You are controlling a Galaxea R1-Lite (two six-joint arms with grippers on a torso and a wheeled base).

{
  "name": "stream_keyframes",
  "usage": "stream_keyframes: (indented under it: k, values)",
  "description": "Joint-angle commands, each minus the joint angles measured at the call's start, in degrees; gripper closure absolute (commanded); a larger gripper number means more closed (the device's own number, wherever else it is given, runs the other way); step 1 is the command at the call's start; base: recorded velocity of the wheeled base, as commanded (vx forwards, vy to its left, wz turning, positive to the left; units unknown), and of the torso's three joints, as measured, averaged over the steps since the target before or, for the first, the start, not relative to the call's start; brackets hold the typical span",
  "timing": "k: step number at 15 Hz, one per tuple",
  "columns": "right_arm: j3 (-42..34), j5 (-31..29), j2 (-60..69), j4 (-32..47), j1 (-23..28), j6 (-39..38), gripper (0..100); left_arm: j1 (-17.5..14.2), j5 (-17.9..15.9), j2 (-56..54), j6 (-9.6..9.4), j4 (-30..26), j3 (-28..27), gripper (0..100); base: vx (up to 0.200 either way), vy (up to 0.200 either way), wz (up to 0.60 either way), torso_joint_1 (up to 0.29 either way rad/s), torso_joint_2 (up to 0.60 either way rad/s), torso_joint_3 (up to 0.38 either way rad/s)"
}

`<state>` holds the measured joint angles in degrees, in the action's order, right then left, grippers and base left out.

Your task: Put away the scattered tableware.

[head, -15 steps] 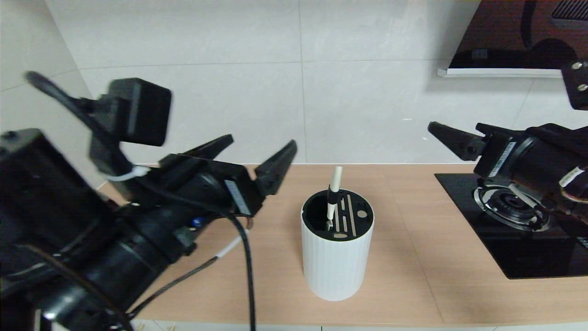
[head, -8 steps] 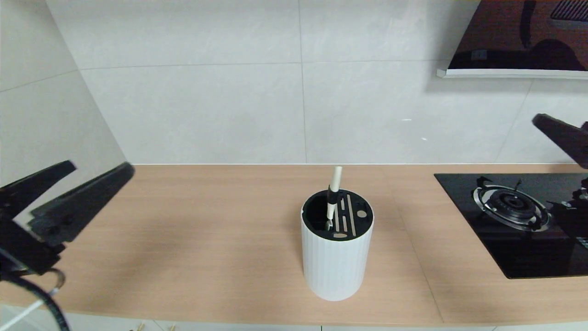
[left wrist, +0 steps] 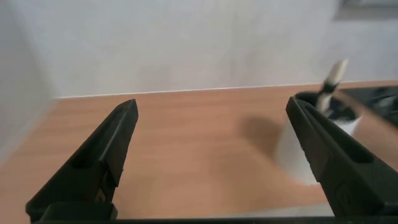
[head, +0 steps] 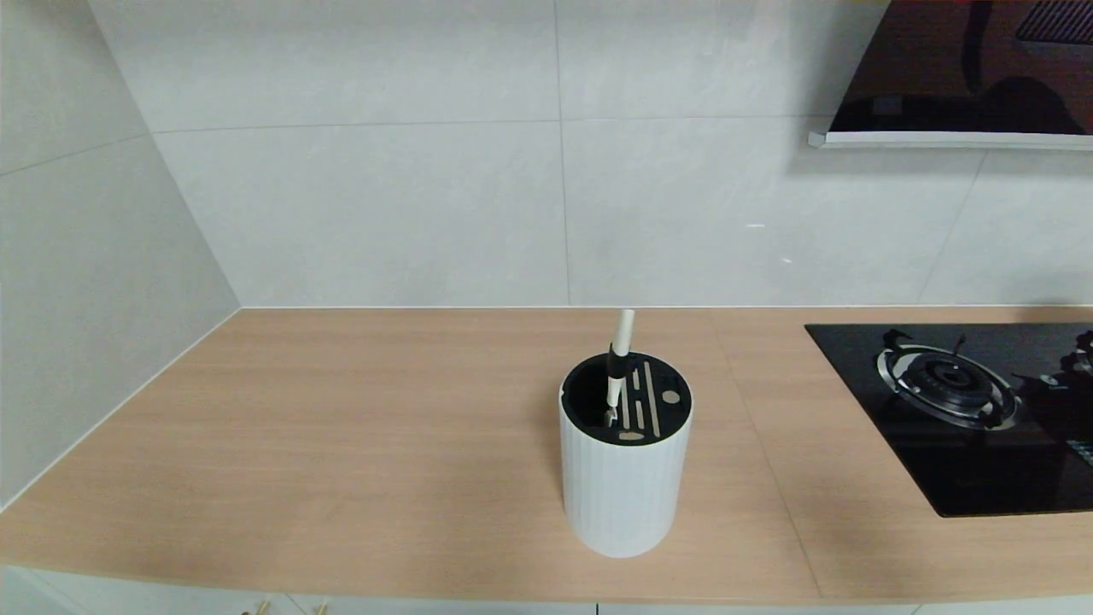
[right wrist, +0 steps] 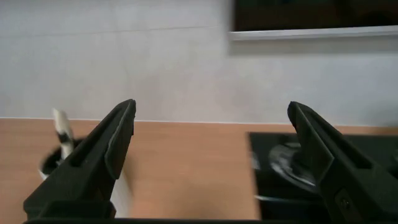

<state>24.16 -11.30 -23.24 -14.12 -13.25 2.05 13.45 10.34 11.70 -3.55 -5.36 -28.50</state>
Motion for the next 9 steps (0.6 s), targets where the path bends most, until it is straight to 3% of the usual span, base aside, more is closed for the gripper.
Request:
stream_keyframes:
  k: [1, 4, 6, 9]
  values:
    - [4.05, -0.04, 16.12, 11.30, 6.04, 0.94, 0, -3.43, 1.88, -6.08, 0.65, -0.35, -2.17, 0, 0.000, 0.000, 0.00, 0.000, 0.00, 0.000]
    - [3.26, -0.39, 18.84, 12.80, 10.70, 0.68, 0, -10.81, 1.35, -7.22, 3.90, -0.70, -0.33, 0, 0.000, 0.000, 0.00, 0.000, 0.00, 0.000]
    - [0.89, -0.39, 20.60, 12.89, 12.72, 0.68, 0, -13.71, -0.93, -11.09, 3.81, -3.34, 3.01, 0, 0.000, 0.000, 0.00, 0.000, 0.00, 0.000]
    - [-9.84, -0.04, 23.24, 12.53, 13.43, 0.50, 0, -13.62, -2.43, -11.62, 4.25, -3.25, 12.15, 0, 0.000, 0.000, 0.00, 0.000, 0.00, 0.000]
